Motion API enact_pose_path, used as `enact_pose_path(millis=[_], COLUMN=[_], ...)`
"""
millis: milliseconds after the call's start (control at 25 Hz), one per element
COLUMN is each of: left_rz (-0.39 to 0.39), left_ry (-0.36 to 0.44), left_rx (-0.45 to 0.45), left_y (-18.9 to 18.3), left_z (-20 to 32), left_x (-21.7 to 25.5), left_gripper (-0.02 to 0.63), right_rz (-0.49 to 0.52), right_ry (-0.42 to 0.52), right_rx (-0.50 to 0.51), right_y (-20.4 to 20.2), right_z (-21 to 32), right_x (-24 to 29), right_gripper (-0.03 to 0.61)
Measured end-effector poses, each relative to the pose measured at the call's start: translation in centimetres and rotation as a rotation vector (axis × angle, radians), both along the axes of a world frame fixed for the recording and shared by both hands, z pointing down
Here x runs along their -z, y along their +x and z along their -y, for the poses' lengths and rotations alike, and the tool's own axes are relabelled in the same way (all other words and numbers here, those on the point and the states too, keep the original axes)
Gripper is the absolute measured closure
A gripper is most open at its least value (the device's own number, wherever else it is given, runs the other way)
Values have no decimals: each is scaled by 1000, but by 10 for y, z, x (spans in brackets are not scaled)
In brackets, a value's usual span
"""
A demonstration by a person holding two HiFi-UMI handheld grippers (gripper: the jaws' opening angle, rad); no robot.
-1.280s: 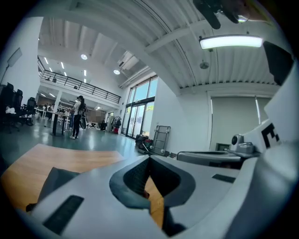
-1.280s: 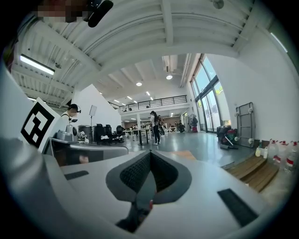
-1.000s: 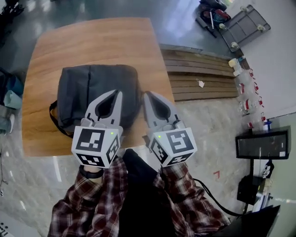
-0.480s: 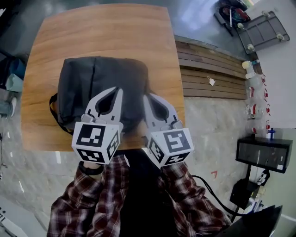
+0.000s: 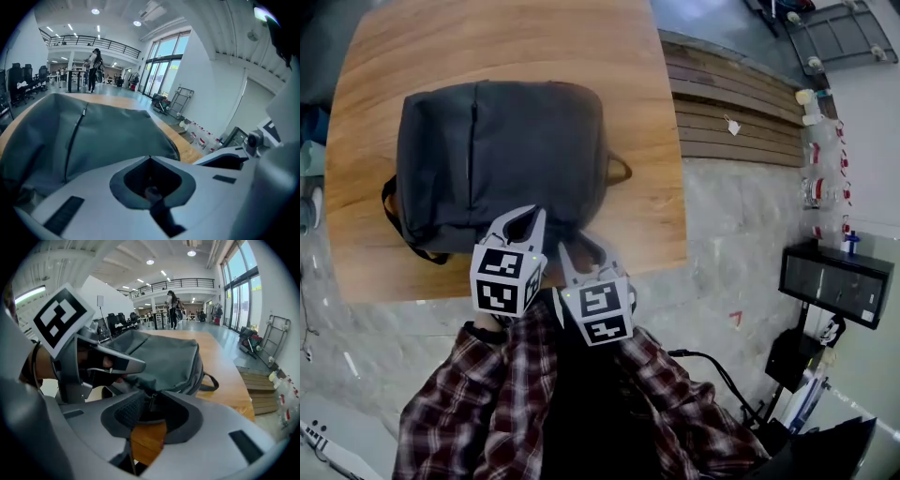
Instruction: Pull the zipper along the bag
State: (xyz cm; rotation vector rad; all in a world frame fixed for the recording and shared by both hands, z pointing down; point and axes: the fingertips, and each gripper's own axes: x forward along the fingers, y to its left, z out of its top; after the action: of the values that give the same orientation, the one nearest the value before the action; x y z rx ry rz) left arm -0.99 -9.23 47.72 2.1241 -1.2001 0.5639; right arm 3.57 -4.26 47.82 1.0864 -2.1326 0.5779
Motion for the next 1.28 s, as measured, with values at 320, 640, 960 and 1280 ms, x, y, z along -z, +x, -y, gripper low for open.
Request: enact_pose_path(millis=[320,640,960,1280], left_rz=[28,27,5,4], left_ry=[-51,-100,-99,-102], left_rx=[-21,-32,-33,-34], left_y=[-2,-2,-2,-3], left_z=[-5,-7,-8,-9], left_x=[-31,-52,-55,-58], left_gripper=[606,606,606,606], right_rz=[-92,-189,-40,113], right_ry=[-87,-83,-184,-243], right_rx=[-21,-16,-122,-174], right_y=[-8,-9,-5,3], right_z=[-3,0,-4,-6], right_x=[-41,-60,-65,-53], right_gripper=[437,437,532,546])
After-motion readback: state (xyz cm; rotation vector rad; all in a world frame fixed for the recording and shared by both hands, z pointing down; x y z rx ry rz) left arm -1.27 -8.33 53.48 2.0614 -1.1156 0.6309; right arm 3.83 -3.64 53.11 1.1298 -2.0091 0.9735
